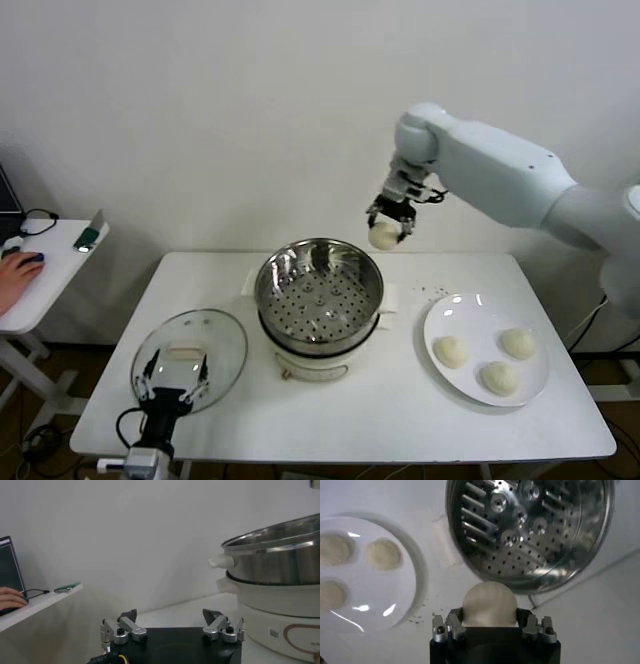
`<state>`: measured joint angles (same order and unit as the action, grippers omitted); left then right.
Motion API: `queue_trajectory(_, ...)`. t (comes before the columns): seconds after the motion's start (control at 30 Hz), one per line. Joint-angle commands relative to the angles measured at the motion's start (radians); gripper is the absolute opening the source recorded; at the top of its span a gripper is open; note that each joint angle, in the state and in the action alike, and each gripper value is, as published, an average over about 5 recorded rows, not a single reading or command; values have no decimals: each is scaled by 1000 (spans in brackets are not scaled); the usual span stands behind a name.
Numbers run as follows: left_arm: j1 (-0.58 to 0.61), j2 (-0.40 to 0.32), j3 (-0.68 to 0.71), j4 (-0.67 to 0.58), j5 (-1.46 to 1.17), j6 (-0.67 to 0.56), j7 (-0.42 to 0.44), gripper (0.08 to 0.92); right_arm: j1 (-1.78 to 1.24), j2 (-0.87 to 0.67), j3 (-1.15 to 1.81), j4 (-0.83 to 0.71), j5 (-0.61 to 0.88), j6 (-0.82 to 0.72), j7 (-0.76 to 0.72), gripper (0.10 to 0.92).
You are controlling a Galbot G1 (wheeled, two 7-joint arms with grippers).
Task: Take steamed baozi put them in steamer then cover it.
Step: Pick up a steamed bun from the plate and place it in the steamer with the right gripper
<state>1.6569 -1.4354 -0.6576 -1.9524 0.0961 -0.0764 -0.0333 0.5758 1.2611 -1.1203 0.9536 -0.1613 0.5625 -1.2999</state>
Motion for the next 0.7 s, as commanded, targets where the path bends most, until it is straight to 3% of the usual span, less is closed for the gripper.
queue_trajectory(0.03, 2, 4, -1, -2, -3, 0, 0, 823, -18, 111, 30, 55, -157, 109, 21, 685)
queue_trajectory(0.47, 0, 30, -1, -1, -9, 10, -1, 823, -247, 235, 159, -103, -530, 247, 126, 687)
queue_trajectory(0.7, -8, 44, 3, 0, -9, 16, -1, 823, -301, 265, 178, -174, -578, 261, 151, 687)
